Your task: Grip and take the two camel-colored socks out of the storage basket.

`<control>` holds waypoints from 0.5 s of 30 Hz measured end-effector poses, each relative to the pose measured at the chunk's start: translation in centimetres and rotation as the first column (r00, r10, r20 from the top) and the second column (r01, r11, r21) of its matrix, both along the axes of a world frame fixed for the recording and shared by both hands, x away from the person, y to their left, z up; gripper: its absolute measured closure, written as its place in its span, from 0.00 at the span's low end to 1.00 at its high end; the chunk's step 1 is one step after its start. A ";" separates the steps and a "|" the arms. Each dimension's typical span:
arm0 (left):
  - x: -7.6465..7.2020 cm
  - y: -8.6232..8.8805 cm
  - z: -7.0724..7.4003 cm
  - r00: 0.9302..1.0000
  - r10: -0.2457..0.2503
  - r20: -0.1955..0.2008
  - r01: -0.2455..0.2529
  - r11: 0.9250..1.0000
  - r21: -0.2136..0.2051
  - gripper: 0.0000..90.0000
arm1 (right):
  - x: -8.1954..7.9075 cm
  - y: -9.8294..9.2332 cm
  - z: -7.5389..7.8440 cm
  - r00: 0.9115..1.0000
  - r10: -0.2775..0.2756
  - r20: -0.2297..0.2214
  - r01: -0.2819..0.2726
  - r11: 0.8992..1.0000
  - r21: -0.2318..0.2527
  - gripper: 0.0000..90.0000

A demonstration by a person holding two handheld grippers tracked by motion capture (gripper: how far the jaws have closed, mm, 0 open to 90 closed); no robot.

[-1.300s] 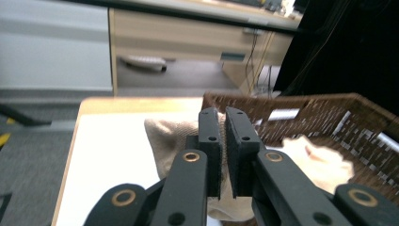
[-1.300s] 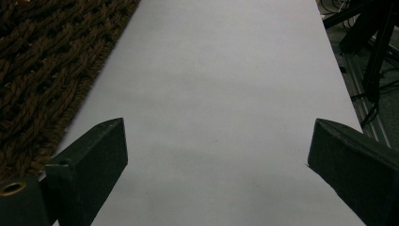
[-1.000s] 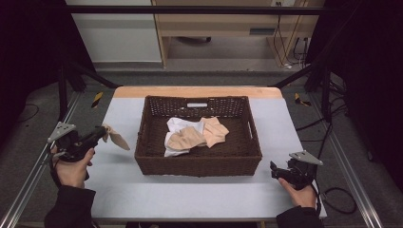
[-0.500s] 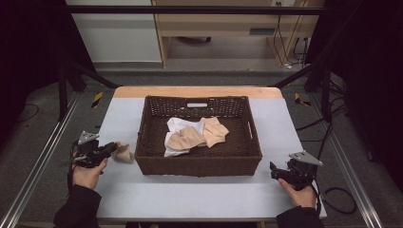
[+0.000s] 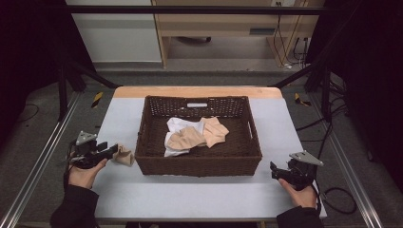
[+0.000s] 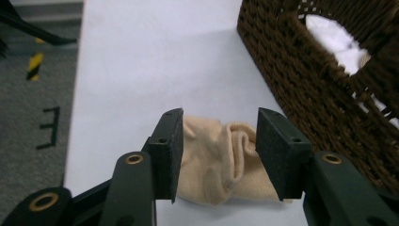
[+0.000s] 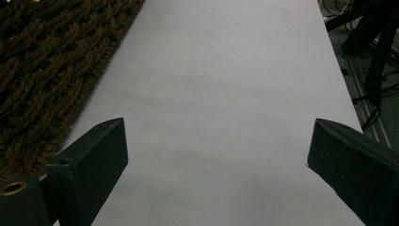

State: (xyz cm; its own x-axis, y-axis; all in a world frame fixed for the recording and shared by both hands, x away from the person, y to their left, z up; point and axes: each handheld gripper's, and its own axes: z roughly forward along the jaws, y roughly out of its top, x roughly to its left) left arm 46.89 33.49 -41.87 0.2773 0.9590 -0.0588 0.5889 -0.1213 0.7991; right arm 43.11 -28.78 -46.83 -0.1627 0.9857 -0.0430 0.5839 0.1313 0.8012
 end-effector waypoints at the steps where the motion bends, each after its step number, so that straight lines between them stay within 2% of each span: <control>1: 0.0 0.0 0.0 1.000 0.000 0.000 0.000 1.000 0.000 0.58 | 0.0 0.0 0.0 1.000 0.000 0.000 0.000 1.000 0.000 0.06; 2: -0.2 0.1 0.5 0.998 -0.020 0.051 0.022 0.999 -0.023 0.58 | 0.0 0.0 0.0 1.000 0.001 -0.001 -0.001 1.000 -0.001 0.06; 3: -0.2 0.1 0.5 0.998 -0.020 0.051 0.022 0.999 -0.023 0.58 | 0.0 0.0 0.0 1.000 0.001 -0.002 -0.001 1.000 -0.001 0.06; 4: -0.4 0.1 1.0 0.997 -0.019 0.073 0.021 1.000 -0.024 0.58 | 0.0 0.0 0.0 1.000 0.002 -0.003 -0.002 1.000 -0.001 0.06; 9: -0.9 -0.1 2.1 0.994 -0.004 0.110 0.008 0.999 -0.036 0.57 | 0.0 0.0 0.0 1.000 0.002 -0.002 -0.002 1.000 -0.002 0.06; 10: -1.2 -0.5 2.7 0.991 0.003 0.130 0.002 0.999 -0.043 0.57 | 0.0 0.0 0.0 1.000 0.003 -0.004 -0.003 1.000 -0.002 0.06; 11: -1.2 -0.5 2.7 0.991 0.003 0.130 0.002 0.999 -0.043 0.56 | 0.0 0.0 0.0 1.000 0.003 -0.004 -0.003 1.000 -0.002 0.06; 13: -1.5 -0.9 3.4 0.988 0.002 0.156 0.007 0.998 -0.055 0.56 | 0.1 0.0 0.0 1.000 0.002 -0.006 -0.002 1.000 -0.001 0.06; 14: -1.8 -1.4 3.9 0.982 -0.016 0.187 0.028 0.998 -0.060 0.53 | 0.1 0.0 0.0 1.000 0.001 -0.005 -0.001 1.000 0.000 0.06; 15: -1.8 -1.4 3.9 0.982 -0.016 0.187 0.028 0.998 -0.060 0.52 | 0.1 0.0 0.0 1.000 0.001 -0.005 -0.001 1.000 0.000 0.06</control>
